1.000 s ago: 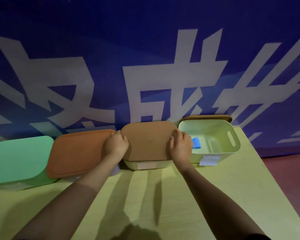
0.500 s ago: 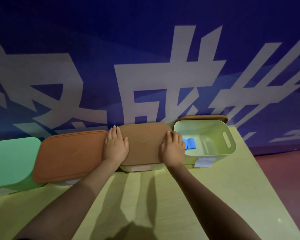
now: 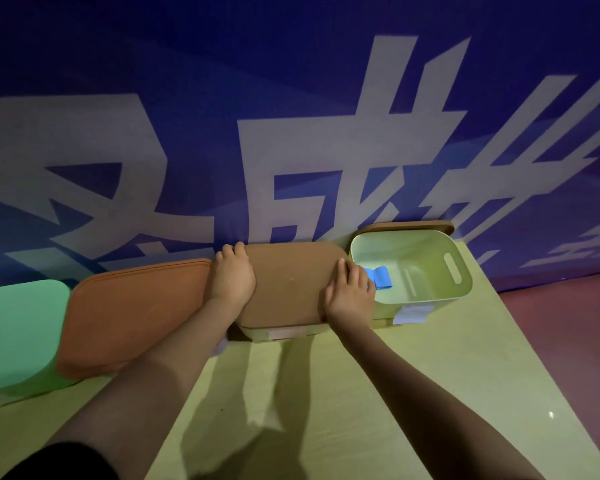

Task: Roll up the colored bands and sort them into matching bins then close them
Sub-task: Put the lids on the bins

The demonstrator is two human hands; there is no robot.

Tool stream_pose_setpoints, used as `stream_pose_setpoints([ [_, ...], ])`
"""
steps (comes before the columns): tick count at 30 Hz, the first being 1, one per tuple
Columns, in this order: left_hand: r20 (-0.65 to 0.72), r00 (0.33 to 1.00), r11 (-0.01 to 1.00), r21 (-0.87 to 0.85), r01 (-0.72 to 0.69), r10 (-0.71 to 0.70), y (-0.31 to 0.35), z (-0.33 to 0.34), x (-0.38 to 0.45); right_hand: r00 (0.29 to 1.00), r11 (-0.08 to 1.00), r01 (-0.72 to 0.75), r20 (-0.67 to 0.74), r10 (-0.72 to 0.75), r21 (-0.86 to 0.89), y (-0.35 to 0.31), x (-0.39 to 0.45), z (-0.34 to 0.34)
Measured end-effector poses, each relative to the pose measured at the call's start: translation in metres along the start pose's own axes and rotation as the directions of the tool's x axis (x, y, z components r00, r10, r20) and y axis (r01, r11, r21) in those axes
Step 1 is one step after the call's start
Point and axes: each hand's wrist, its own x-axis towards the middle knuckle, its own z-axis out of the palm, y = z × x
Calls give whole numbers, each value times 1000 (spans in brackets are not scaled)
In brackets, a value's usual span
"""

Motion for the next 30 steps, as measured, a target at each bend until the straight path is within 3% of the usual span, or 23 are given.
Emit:
stream_pose_setpoints([
  [7, 22, 1000, 999, -42, 7, -6, 0, 1, 10, 987, 993, -42, 153, 58, -106, -6, -6, -12],
  [12, 23, 999, 997, -74, -33, 35, -4, 2, 14, 978, 989, 121, 183, -105, -81, -38, -41, -4],
  [18, -31, 995, 993, -71, -98, 96, -12, 4, 14, 970, 982, 122, 229, -87, -144, -41, -46, -5],
  [25, 39, 985, 986, -14, -168, 169, -16, -2, 8, 949, 983, 115, 308, -68, -140, -47, -48, -14],
  [30, -111, 987, 974, -183, -136, 117, -15, 0, -54, 955, 988, 102, 290, -65, -112, -46, -44, -12],
])
